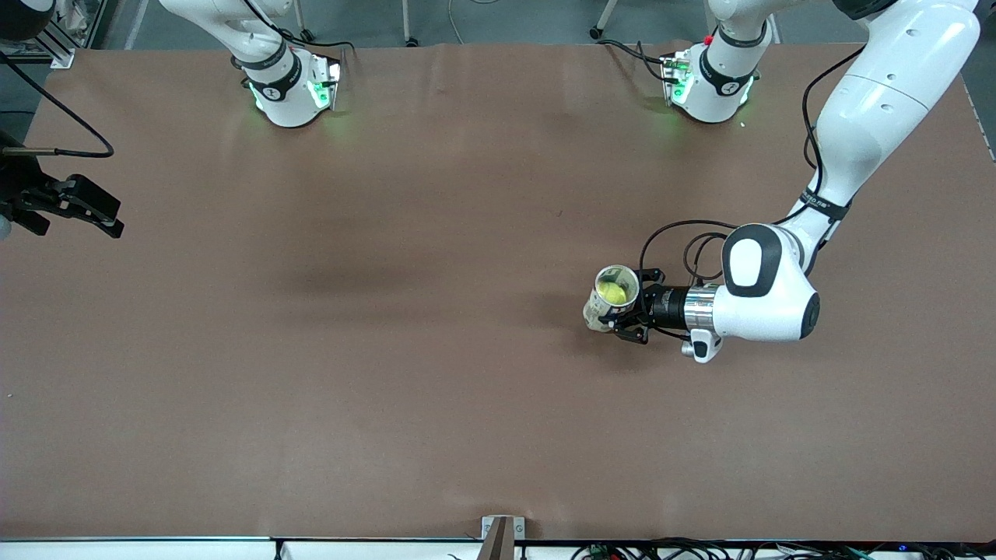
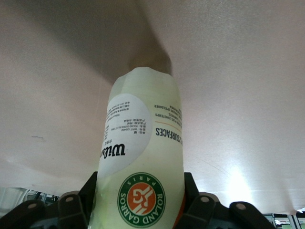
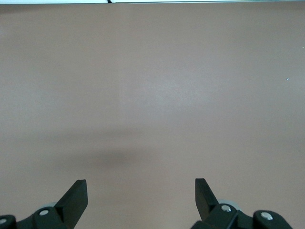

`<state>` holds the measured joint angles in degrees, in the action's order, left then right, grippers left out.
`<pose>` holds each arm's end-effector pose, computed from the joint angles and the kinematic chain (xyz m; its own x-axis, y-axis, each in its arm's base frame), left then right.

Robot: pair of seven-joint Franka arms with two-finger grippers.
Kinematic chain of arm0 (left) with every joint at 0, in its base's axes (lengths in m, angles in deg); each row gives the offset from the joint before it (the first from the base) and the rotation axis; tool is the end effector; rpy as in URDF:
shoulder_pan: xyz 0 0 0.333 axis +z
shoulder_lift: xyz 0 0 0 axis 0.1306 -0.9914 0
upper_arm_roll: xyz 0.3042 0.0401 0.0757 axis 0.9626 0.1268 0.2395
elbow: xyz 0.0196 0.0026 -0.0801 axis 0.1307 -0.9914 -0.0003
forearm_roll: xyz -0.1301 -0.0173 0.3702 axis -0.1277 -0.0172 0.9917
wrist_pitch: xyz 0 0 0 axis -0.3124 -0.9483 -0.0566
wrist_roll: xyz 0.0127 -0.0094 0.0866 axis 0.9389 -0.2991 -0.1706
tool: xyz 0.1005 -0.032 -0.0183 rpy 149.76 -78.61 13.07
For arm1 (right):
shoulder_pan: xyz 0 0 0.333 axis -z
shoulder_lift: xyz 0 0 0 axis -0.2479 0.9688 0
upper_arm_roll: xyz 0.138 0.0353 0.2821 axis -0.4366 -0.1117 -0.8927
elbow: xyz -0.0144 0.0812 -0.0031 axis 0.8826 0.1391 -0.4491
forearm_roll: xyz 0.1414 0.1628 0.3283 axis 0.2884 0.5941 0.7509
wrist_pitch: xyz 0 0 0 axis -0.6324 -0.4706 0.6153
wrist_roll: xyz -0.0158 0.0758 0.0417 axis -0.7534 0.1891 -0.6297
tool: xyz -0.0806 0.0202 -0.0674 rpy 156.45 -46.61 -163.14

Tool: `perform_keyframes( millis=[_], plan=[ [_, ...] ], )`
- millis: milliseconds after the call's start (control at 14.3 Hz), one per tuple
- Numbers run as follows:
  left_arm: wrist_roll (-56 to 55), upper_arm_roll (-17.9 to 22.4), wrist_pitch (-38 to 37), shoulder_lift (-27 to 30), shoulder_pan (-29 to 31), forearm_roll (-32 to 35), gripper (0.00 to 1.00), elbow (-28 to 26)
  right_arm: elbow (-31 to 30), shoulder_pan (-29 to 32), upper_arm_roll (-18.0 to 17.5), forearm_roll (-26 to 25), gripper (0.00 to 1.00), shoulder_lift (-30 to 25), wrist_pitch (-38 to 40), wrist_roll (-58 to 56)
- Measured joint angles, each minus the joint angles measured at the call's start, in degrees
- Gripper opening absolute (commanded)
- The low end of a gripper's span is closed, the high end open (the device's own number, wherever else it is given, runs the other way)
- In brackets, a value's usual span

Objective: Insert tennis ball vertically with right arm
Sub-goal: 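Lower the upright can onto the table with the left gripper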

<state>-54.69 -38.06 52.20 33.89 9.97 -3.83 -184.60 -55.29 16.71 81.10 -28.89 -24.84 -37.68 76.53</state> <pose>0.6132 -0.2097 0.2202 0.2260 0.6198 -0.7515 0.9356 -0.3530 -0.0097 0.5699 0.0109 0.6453 0.9959 -0.0284 0.0858 -0.0324 -0.9984 0.0455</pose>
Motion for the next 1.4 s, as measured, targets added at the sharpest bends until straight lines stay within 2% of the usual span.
perform_keyframes(
  millis=[210,280,350,1399],
  plan=[
    [0.78,0.0,0.0,-0.96,-0.01,-0.02,0.77,0.01,-0.03,0.0,-0.14,0.0,1.0,0.06,0.0,0.0],
    [0.82,0.0,0.0,-1.02,-0.01,-0.04,0.85,0.05,-0.04,0.0,-0.16,0.0,1.0,0.06,0.02,0.0],
    [0.88,-0.01,0.01,-1.02,-0.01,-0.04,1.0,0.07,-0.06,0.0,-0.16,0.0,1.0,0.06,0.02,0.0],
    [2.6,-0.32,0.0,-1.02,0.32,-0.1,1.0,0.51,-0.59,-0.01,-0.22,0.0,1.0,0.19,0.24,-0.02]
  ],
)
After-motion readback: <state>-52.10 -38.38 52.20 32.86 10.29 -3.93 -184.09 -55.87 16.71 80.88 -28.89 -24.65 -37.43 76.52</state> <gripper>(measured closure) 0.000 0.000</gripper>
